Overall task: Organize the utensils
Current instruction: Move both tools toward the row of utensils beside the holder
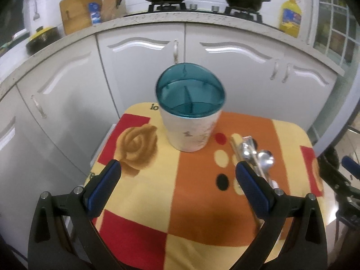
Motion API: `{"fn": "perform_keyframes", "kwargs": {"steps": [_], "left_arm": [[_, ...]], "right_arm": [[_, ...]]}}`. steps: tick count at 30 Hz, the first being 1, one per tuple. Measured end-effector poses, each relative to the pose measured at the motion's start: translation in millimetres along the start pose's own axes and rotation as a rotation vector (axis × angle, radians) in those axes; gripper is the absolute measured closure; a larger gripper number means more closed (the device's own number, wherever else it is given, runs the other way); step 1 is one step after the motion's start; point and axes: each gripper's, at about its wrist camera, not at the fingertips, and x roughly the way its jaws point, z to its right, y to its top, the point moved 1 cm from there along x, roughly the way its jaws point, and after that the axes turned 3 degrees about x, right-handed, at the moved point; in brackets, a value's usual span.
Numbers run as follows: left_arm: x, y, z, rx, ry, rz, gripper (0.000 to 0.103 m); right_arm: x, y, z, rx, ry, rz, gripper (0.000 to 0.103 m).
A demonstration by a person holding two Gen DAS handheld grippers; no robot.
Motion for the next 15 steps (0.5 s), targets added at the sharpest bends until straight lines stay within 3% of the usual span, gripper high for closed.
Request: {"fn": "perform_keyframes", "kwargs": {"steps": [15], "left_arm": [[-17.7,-0.2,23.2,0.026,-0.043,0.013,0.001]], "right_arm": [[-17.4,0.6,-5.3,-0.026,-0.074,0.035,0.007]]}}
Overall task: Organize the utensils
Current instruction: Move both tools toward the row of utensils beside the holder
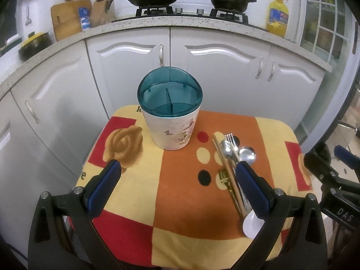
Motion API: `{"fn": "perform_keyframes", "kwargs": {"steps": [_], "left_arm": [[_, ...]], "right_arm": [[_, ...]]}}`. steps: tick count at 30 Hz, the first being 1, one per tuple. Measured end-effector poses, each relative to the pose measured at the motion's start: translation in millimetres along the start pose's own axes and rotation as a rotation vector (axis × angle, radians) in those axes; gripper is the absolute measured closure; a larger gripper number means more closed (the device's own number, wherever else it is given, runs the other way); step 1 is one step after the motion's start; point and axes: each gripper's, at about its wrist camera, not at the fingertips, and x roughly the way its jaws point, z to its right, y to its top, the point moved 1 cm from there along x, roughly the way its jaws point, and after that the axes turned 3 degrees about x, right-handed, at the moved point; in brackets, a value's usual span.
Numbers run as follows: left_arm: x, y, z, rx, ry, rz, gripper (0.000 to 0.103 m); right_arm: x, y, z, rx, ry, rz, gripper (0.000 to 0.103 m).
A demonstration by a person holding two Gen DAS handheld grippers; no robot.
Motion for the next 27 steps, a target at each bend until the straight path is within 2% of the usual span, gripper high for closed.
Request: {"fn": "perform_keyframes", "kwargs": {"steps": [9,18,27], "left_arm": [[-0.4,-0.2,3.5,0.006,0.002,0.002,0.001],[0.9,-1.2,7.1,0.009,0.002,0.001,0.001],[3.7,-2.3,6.8,0.004,-0.008,-0.014,0.001]], "right_arm": [[-3.2,1.5,2.1,-0.004,-0.017,0.017,0.007],[1.4,1.7,0.9,-0.015,-0.016,-0.002,0.007],[1.4,1.4,0.1,-0.046,-0.065,0.008,0.007]]}}
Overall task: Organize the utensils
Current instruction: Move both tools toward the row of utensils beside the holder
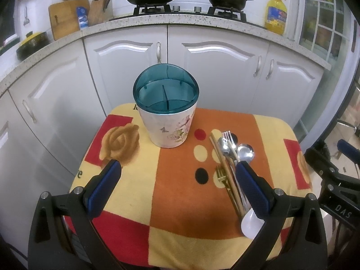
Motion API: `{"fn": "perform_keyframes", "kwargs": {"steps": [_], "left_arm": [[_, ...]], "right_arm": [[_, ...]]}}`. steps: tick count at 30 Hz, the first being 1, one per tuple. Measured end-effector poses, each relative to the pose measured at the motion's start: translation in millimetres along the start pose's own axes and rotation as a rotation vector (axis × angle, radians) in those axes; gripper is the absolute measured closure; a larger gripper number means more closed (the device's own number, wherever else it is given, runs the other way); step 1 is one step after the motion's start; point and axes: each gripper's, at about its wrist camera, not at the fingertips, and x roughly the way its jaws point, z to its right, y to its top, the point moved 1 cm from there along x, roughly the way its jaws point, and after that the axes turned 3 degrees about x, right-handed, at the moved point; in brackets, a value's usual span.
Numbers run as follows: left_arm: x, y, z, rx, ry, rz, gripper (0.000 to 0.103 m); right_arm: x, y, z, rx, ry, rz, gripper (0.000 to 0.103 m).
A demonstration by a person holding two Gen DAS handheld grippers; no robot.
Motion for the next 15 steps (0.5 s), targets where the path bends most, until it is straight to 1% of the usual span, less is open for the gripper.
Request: {"fn": "perform_keyframes", "kwargs": {"steps": [7,15], "left_arm": [[2.0,-0.8,-0.7,-0.001,-0.001,-0.005,0.001],[7.0,-4.1,-2.4,-0.005,-0.003,-0.021,0.001]], "right_arm": [[2.6,-1.7,0.7,-0.048,-0.067,0.009,0.007],[11.6,-7.9,1.7,-0.074,-0.096,-0.016,0.007]]}}
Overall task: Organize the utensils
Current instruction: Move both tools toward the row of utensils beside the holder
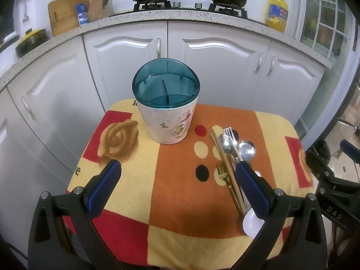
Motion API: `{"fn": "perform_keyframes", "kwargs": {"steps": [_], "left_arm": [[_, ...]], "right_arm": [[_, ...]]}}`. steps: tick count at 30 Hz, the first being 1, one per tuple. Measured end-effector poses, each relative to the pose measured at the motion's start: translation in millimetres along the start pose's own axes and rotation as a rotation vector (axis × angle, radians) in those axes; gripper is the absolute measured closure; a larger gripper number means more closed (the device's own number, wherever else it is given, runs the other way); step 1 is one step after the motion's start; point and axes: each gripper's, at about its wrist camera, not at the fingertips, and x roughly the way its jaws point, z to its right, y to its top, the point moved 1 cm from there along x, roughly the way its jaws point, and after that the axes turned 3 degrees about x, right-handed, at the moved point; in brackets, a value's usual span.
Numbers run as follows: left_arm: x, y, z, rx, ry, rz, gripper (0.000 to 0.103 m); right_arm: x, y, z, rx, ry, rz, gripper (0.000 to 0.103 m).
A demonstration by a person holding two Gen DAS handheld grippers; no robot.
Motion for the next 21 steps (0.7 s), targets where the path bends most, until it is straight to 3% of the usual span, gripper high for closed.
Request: {"fn": "perform_keyframes", "kwargs": {"steps": [21], "left_arm": [[-3.2,2.5,-2.7,-0.015,-0.009,0.024,0.001]], "right_arm": [[-0.4,2.5,-2.5,0.007,0.025,-0.01,0.007]]}}
